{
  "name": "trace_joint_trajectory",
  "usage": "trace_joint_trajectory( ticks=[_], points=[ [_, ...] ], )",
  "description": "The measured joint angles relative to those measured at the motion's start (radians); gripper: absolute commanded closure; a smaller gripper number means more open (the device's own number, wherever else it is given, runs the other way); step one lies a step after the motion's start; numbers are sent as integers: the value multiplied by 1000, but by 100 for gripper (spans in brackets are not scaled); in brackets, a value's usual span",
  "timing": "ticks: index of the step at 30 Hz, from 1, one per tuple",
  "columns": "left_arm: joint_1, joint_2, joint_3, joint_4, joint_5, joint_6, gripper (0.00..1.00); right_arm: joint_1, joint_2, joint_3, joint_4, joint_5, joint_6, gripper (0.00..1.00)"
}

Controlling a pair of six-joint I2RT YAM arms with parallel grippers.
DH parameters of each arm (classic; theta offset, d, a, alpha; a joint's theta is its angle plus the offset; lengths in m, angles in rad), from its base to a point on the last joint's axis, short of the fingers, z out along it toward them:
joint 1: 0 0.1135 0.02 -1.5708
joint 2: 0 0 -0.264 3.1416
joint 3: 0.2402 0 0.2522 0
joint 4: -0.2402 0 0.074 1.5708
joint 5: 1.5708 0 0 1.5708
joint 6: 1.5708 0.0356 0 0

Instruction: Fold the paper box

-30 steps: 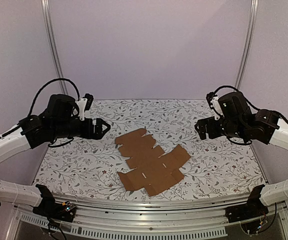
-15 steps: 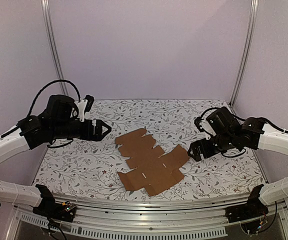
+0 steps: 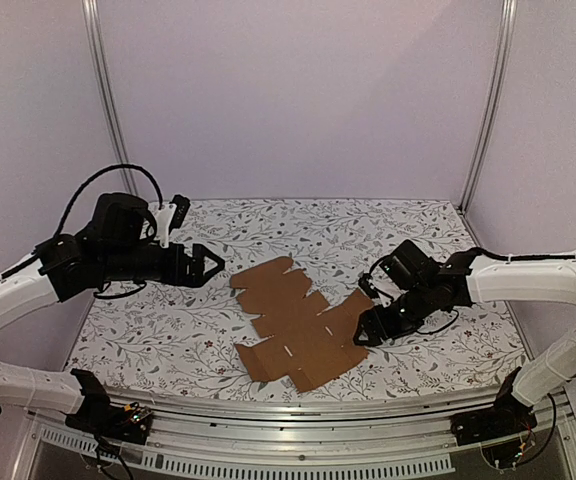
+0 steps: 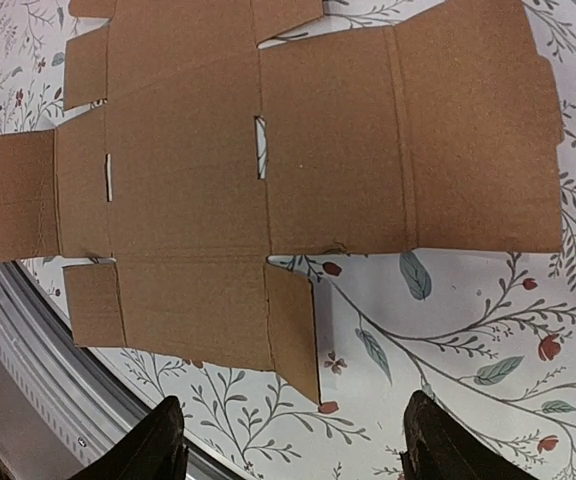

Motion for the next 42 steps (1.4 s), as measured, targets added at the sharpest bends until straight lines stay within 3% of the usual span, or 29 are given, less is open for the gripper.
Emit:
trace_joint_trajectory(
  ticks=[4, 25, 31, 42],
  points=[
    [0, 0, -5, 0, 7, -1, 0, 0, 60, -1, 53, -41, 11, 44],
    [0, -2, -13, 0, 8, -1, 0, 0, 177, -40, 167, -117, 14, 79],
    [0, -2, -12, 0, 8, -1, 1, 0, 177, -43, 171, -135, 10, 100],
    [0, 21, 15, -3, 22, 12, 1, 0, 109, -11, 62, -159, -47, 100]
  ],
)
